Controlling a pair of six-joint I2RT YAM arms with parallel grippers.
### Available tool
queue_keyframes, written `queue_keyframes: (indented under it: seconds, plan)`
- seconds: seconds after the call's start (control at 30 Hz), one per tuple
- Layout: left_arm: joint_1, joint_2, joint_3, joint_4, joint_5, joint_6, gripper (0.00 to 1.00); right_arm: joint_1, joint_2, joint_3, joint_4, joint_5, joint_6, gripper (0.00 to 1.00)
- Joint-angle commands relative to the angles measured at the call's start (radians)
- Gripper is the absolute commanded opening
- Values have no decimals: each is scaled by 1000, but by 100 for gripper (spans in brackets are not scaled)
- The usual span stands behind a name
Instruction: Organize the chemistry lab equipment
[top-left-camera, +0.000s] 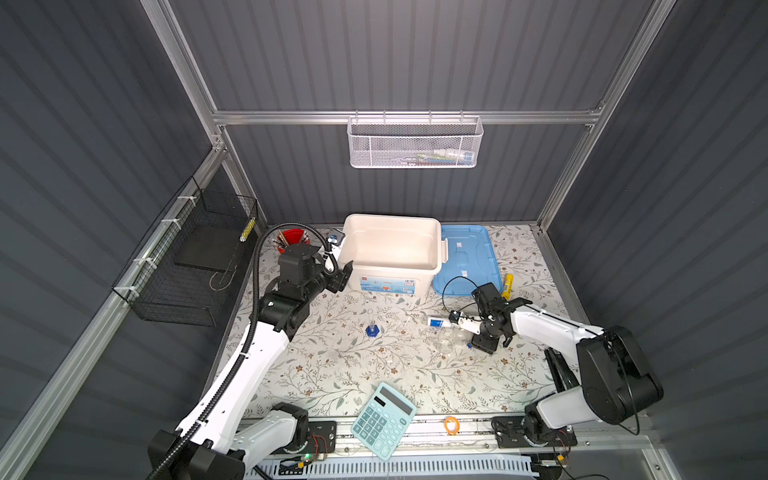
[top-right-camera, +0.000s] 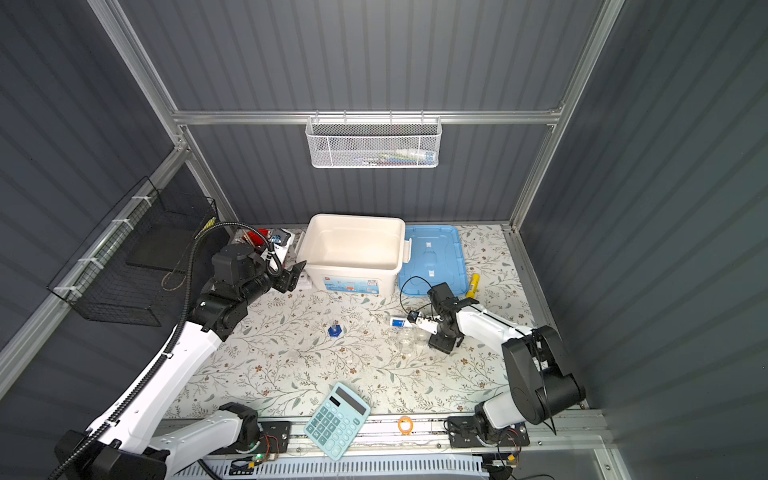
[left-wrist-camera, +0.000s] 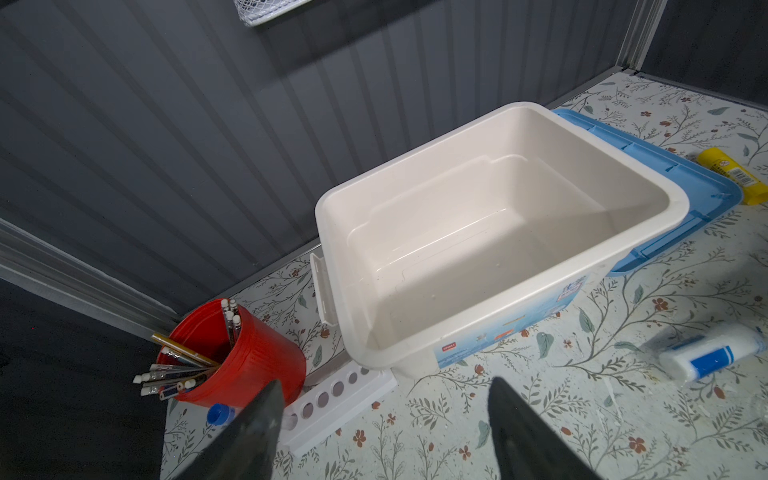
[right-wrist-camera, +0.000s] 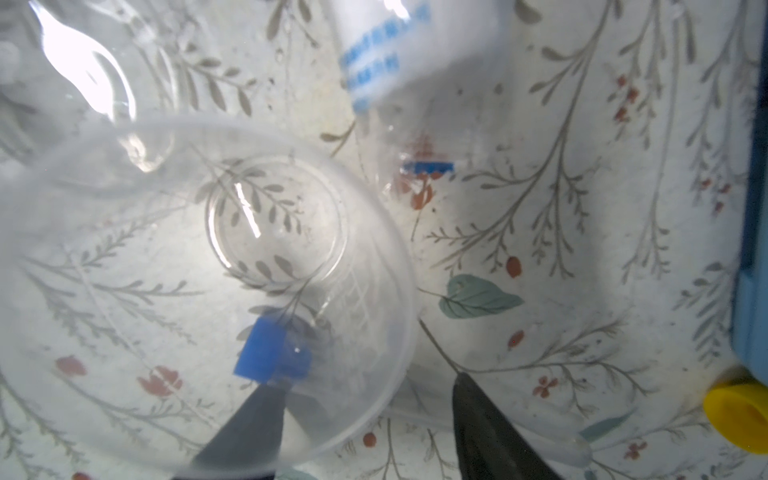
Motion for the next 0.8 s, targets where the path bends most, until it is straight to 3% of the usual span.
queue_keyframes:
  seconds: [0.0,0.5,0.77]
  plan:
    - [-5,-21,-1,9,-4,15,78,-4,-4,15,-46,-33,18,62]
    - [-5,-18,3,9,8,10,78,-17,-50,-12,-104,-27,87,51]
    - [-5,-22,7,4,11,11,78,-26,-27,-11,-61,2,73,53]
